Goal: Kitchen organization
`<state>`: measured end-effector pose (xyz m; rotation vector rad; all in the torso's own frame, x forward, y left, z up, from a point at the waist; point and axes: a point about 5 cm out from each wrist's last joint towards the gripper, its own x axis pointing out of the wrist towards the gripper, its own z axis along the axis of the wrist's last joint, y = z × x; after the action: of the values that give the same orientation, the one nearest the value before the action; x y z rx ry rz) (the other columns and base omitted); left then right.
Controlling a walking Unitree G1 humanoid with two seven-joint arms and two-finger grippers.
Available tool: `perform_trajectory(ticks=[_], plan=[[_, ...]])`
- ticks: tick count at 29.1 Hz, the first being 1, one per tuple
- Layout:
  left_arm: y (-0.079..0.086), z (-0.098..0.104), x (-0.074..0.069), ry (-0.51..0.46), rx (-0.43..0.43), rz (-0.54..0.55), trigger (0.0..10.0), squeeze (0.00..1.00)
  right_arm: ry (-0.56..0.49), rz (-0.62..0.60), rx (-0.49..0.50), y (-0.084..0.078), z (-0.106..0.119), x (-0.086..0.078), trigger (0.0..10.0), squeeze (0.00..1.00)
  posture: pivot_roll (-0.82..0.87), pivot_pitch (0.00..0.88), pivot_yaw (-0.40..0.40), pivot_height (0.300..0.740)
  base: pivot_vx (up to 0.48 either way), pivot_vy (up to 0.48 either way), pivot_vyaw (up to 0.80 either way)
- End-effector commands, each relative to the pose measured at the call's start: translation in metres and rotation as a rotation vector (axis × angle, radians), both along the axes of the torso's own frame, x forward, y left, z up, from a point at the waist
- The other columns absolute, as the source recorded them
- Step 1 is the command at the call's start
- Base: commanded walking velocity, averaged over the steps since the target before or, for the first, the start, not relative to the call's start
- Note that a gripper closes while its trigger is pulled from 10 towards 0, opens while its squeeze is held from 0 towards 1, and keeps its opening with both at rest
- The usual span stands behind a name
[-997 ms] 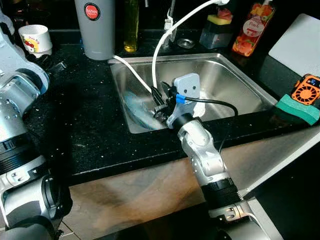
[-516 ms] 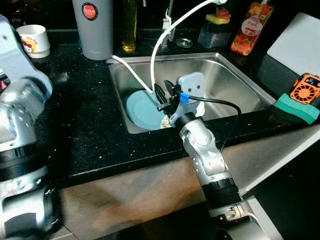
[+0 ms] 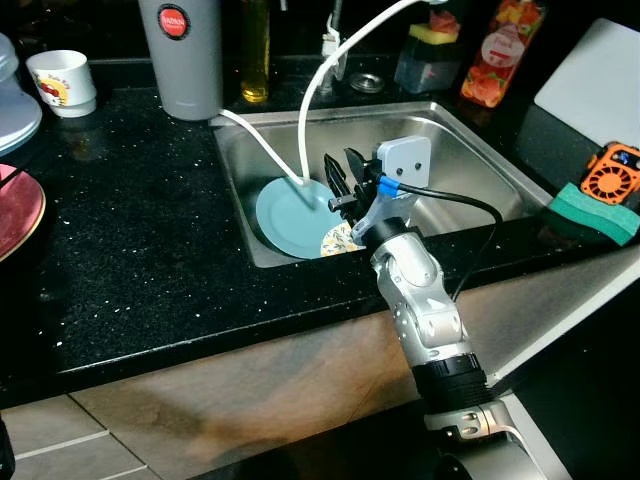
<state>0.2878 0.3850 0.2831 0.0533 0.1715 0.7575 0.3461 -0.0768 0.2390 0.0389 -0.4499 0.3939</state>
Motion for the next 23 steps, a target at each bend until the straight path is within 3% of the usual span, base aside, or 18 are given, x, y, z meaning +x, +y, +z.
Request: perform_trajectory(ticks=[1,3,6,9,10,15,19,20,23], plan=[[-0.009,-0.021,0.006,0.020,-0.138,-0.062,10.0,0.00,-0.002,0.002,-0.002,0.000,0.000,0.001,10.0,0.00,0.24,0.099,-0.062,0.740,0.000,0.000,0.00],[-0.014,-0.025,0.008,0.025,-0.163,-0.096,10.0,0.00,-0.002,0.002,-0.003,-0.001,0.000,0.001,10.0,0.00,0.24,0.099,-0.064,0.740,0.000,0.000,0.00],[-0.019,-0.027,0.010,0.037,-0.117,-0.108,10.0,0.00,-0.002,0.002,-0.004,-0.002,0.001,0.001,10.0,0.00,0.24,0.097,-0.064,0.740,0.000,0.000,0.00],[-0.019,-0.017,0.009,0.071,0.161,-0.025,10.0,0.00,-0.002,0.002,-0.004,-0.001,0.000,0.001,10.0,0.00,0.24,0.095,-0.063,0.740,0.000,0.000,0.00],[-0.023,-0.015,0.011,0.054,0.178,-0.038,10.0,0.00,-0.001,0.003,-0.003,-0.001,0.000,0.001,10.0,0.00,0.24,0.095,-0.063,0.740,0.000,0.000,0.00],[-0.036,-0.014,0.017,0.003,0.102,-0.104,10.0,0.00,-0.001,0.010,-0.004,0.001,0.000,0.001,10.0,0.00,0.24,0.095,-0.063,0.740,0.000,0.000,0.00],[-0.050,0.001,0.019,-0.054,0.241,-0.186,10.0,0.00,0.000,0.011,-0.008,0.001,-0.001,0.001,10.0,0.00,0.23,0.088,-0.068,0.740,0.000,0.000,0.00],[-0.057,-0.001,0.022,-0.063,0.189,-0.240,10.0,0.00,0.000,0.013,-0.009,0.001,-0.001,0.001,10.0,0.00,0.23,0.088,-0.068,0.740,0.000,0.000,0.00],[-0.068,-0.004,0.025,-0.058,0.154,-0.321,10.0,0.00,0.000,0.015,-0.011,0.001,-0.001,0.001,10.0,0.00,0.23,0.088,-0.068,0.740,0.000,0.000,0.00]])
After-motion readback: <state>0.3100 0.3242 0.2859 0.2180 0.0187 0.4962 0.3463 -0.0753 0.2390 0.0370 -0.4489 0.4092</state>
